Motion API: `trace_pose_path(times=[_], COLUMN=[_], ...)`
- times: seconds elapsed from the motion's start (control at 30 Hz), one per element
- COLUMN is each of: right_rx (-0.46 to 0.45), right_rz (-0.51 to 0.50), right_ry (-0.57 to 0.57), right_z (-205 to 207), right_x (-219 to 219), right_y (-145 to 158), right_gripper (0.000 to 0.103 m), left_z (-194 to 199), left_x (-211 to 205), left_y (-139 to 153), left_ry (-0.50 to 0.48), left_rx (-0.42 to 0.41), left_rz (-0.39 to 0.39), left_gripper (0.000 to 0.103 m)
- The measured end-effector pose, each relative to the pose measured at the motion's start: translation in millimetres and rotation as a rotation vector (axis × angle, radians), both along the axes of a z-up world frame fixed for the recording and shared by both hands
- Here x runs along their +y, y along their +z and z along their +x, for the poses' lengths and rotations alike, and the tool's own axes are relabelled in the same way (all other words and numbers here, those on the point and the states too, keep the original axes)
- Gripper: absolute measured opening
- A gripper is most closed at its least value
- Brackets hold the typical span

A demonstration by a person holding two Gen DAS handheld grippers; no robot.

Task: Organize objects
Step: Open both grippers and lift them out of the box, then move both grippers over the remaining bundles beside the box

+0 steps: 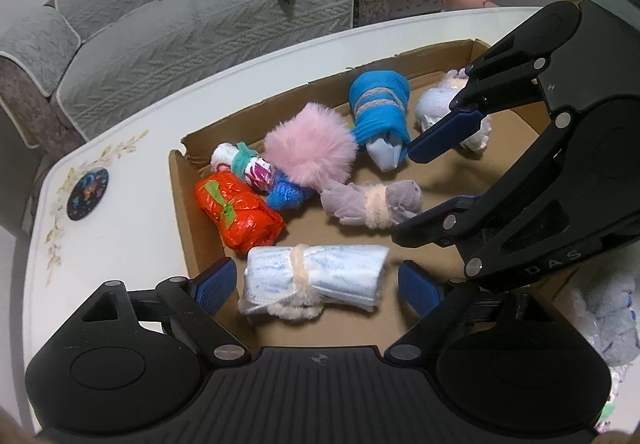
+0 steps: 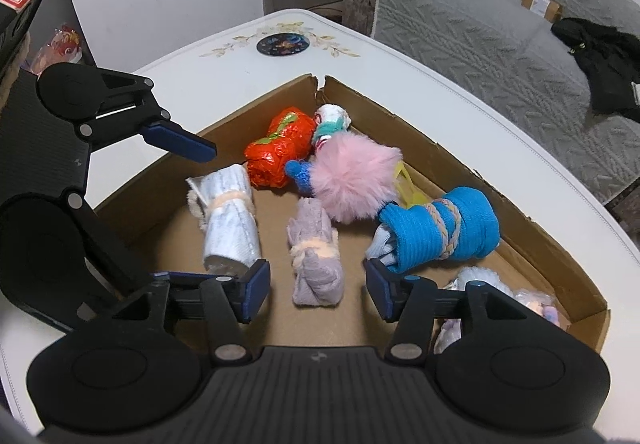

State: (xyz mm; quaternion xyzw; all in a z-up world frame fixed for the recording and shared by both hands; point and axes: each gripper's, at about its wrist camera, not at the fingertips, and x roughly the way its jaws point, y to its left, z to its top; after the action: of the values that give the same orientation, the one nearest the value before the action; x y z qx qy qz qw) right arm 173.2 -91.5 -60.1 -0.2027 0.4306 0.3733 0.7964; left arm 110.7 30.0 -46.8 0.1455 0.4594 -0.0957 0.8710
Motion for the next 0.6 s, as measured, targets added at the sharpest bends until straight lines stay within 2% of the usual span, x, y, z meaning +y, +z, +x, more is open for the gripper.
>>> trace_pose_path(times=[0.4, 0.6], right_rx=[-0.057, -0.088], right_rz=[0.045, 0.083], right_ry=[-0.002, -0.009], right_z=[-29.9, -55.1], right_x=[-12.0, -31.8], right_y=[25.4, 31.7], right_gripper=[0.058, 0.059], left_z=[-42.6, -68.6], left_x=[11.4, 20.6], left_y=[31.0, 30.7], left_ry=[0.040, 0.056], left_rx=[-0.053, -0.068], left_rz=[-0.026, -0.062], left_gripper=[0.092, 0.093])
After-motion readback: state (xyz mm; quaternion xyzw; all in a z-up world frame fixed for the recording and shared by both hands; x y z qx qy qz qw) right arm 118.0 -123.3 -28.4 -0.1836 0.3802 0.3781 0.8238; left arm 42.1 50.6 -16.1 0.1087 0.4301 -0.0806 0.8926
